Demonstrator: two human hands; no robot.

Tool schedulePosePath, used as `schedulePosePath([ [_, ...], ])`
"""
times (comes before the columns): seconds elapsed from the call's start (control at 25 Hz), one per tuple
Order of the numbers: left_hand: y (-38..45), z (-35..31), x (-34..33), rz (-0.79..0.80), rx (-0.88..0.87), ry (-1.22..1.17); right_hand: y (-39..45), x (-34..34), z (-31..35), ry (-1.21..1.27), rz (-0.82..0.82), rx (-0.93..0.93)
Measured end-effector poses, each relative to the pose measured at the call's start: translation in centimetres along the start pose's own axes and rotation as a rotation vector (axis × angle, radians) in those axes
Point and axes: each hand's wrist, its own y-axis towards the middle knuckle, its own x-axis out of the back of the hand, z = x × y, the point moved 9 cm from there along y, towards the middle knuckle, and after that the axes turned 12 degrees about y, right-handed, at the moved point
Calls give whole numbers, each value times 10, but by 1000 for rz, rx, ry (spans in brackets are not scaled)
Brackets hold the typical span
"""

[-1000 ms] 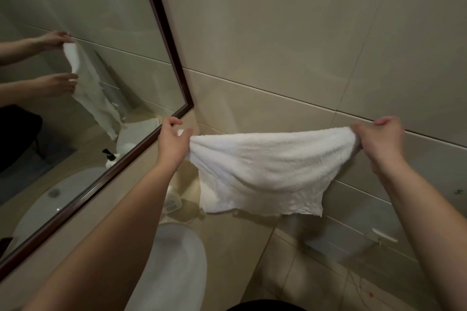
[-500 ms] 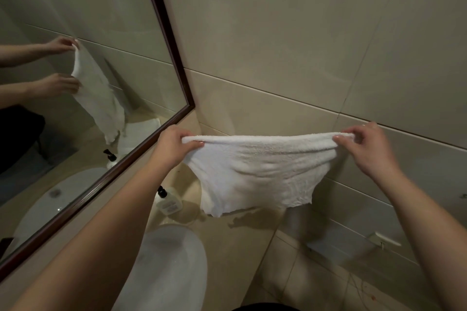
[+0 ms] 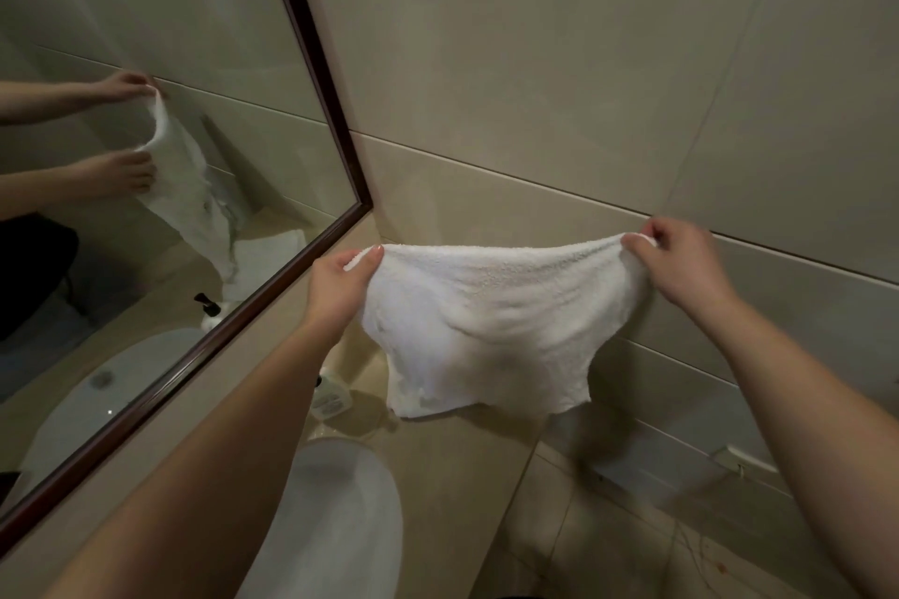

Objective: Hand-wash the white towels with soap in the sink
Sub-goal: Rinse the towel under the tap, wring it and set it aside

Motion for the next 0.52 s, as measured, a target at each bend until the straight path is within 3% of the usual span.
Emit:
schedulePosePath([
  [0.12, -6, -2, -18, 8, 65, -123, 0, -22, 5, 85, 37, -157],
  [0.28, -35, -35, -62, 134, 40, -307, -26, -73, 35, 520, 165, -337],
  [0.52, -63, -64, -88, 255, -1, -423, -54, -118, 80, 653, 314, -337],
])
